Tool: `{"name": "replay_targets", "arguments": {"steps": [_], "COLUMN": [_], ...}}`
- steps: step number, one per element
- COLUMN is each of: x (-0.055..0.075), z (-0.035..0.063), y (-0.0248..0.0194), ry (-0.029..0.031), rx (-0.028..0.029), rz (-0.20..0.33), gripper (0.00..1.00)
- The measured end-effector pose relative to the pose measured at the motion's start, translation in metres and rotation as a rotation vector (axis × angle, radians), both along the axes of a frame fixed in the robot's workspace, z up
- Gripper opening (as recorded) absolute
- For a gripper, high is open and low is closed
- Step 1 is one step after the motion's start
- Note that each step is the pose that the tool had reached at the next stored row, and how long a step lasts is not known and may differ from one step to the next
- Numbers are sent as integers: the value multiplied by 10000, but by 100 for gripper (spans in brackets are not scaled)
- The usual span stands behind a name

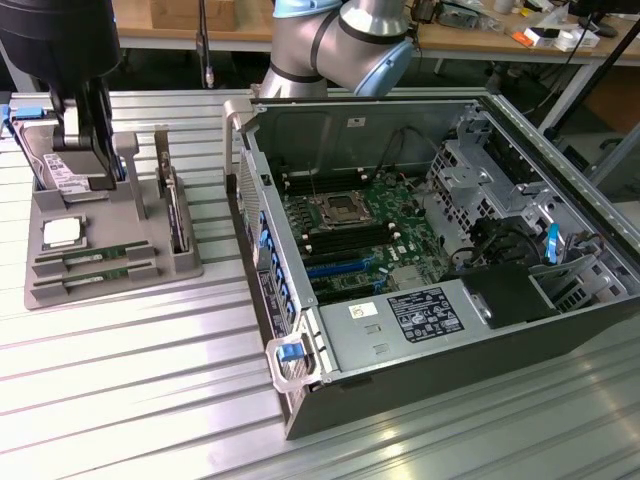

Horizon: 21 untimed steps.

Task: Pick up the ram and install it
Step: 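Pick up the ram and move it above insertion slot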

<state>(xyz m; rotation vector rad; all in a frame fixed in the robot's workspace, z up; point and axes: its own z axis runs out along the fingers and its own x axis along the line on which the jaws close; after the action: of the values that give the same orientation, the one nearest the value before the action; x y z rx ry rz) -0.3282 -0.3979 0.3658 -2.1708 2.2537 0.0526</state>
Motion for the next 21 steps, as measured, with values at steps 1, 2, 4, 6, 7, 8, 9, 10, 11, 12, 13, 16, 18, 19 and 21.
{"name": "replay_targets", "arguments": {"steps": [1, 2, 4, 6, 7, 8, 9, 10, 11, 12, 13, 16, 18, 19, 21], "x": [0, 0, -1, -2, -2, -2, -2, -2, -2, -2, -2, -2, -2, -2, -2], "z": [-16, -25, -82, -129, -139, -149, -161, -175, -183, -194, -203, -240, -267, -274, -298], "y": [0, 0, 0, 0, 0, 0, 0, 0, 0, 0, 0, 0, 0, 0, 0], "ry": [1, 1, 1, 1, 1, 1, 2, 1, 0, 1, 1, 2, 1, 1, 1], "rx": [4, 7, 19, 29, 31, 33, 35, 38, 39, 41, 42, 46, 46, 46, 47], "rz": [0, 1, 5, 11, 12, 13, 14, 16, 17, 18, 20, 26, 31, 33, 41], "gripper": [36, 36, 36, 36, 36, 36, 36, 36, 36, 36, 36, 36, 36, 36, 36]}}
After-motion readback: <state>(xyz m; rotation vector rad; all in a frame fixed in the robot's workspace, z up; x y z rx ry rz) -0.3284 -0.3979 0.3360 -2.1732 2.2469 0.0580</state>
